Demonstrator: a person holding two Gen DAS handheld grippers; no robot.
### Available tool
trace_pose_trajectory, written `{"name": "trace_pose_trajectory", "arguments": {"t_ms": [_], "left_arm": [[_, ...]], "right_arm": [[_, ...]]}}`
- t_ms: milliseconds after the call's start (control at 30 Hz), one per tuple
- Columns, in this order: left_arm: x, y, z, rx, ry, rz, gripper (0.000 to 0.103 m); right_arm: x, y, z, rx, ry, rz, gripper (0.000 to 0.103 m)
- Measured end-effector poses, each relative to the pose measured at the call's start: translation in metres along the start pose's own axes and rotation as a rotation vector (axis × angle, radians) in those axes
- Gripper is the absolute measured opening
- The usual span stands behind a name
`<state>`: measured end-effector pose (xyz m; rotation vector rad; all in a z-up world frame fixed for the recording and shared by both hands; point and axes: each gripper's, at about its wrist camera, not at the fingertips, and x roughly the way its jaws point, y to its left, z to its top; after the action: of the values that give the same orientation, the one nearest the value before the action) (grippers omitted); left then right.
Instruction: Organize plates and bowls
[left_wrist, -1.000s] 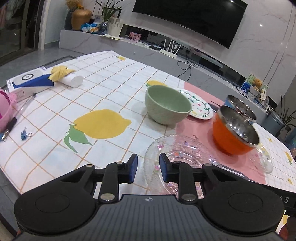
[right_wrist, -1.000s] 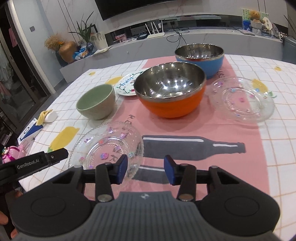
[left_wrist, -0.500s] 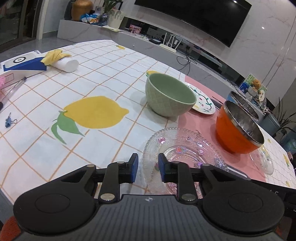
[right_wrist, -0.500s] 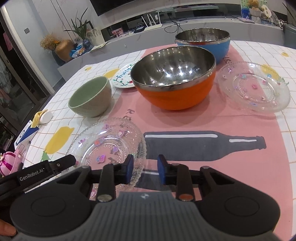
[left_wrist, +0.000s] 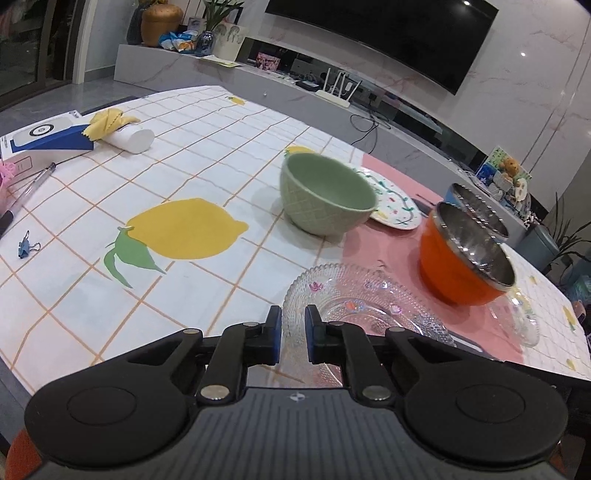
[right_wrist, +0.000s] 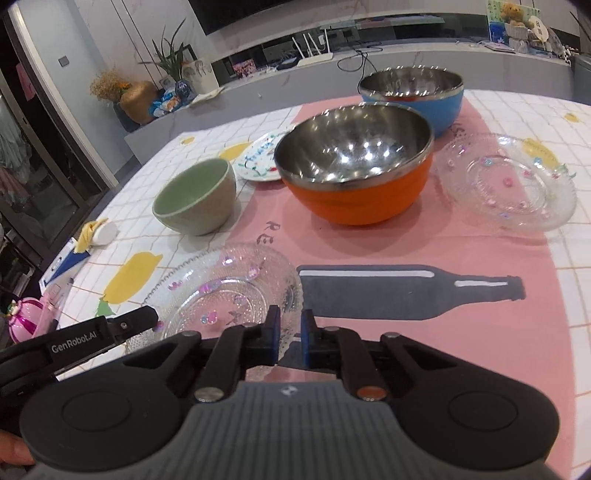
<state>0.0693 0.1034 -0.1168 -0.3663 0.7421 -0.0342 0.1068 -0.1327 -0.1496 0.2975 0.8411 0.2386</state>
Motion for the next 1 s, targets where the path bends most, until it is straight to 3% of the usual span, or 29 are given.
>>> {"name": "trace_pose_trajectory", "arguments": {"t_ms": [333, 567, 1000], "left_arm": [[-0.016, -0.041, -0.01, 0.04, 0.015, -0.075, 0.013], [-0.006, -0.069, -0.025, 0.068, 0.063, -0.109, 0.013], [0.014, -0.094, -0.041, 0.114, 0.119, -0.093, 0.013]], "right_arm": [[-0.043, -0.036, -0.006, 0.067, -0.038, -0.014, 0.008], [-0.061, -0.071, -0.013, 0.137, -0.058, -0.035, 0.006], [-0.058, -0.11, -0.021, 0.217, -0.062, -0.062, 0.006]]}}
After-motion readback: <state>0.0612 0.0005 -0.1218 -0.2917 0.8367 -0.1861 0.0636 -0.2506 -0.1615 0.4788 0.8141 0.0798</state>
